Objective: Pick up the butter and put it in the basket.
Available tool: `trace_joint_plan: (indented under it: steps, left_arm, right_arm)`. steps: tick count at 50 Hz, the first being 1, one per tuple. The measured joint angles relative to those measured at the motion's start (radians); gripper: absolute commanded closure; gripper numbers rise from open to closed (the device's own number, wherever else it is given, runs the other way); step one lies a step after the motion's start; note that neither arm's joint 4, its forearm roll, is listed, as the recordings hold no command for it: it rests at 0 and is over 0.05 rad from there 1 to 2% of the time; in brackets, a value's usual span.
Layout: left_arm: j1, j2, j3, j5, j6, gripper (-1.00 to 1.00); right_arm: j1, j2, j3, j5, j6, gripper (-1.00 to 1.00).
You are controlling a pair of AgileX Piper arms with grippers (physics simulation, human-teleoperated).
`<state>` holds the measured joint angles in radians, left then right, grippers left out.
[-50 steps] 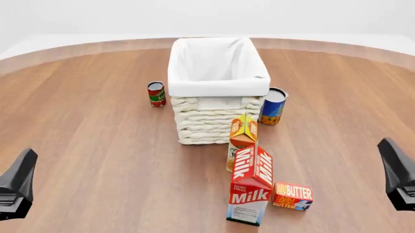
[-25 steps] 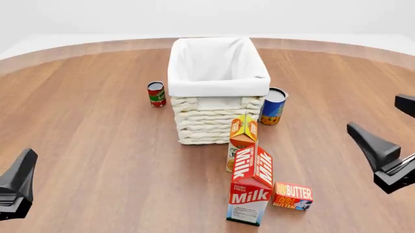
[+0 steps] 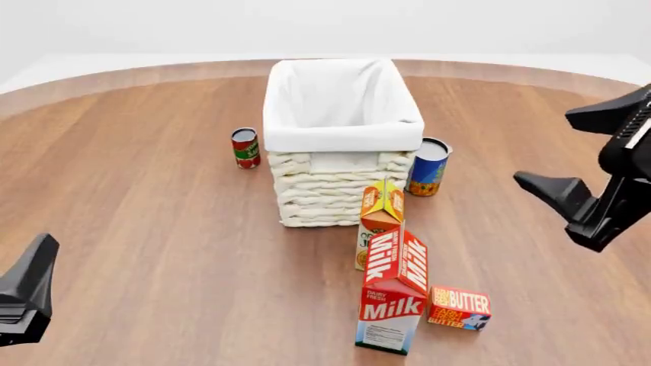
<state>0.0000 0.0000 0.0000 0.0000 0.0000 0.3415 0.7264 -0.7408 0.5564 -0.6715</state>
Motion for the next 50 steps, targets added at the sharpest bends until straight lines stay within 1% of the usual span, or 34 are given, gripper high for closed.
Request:
trace_joint_plan:
  steps: [7, 16, 28, 31, 41, 50]
  left_arm:
    - [0.000, 0.000, 0.000, 0.000, 0.000, -1.00]
    - [0.000, 0.000, 0.000, 0.000, 0.000, -1.00]
    - [0.000, 0.000, 0.000, 0.000, 0.000, -1.00]
    - [0.000, 0.000, 0.000, 0.000, 0.000, -1.00]
    - [0.000, 0.000, 0.000, 0.000, 0.000, -1.00]
    - [0.000, 0.000, 0.000, 0.000, 0.000, -1.00]
  right_arm:
    - [-0.013, 0.070, -0.040, 0.066, -0.033, -1.00]
    - [-0.038, 0.145, -0.053, 0.130, -0.084, -1.00]
    - [-0.008, 0.183, -0.016, 0.205, -0.155, -1.00]
    - [0.017, 0.190, -0.009, 0.224, -0.158, -1.00]
    - [0.119, 0.216, 0.005, 0.286, -0.134, -1.00]
    - [0.148, 0.239, 0.035, 0.305, -0.141, -1.00]
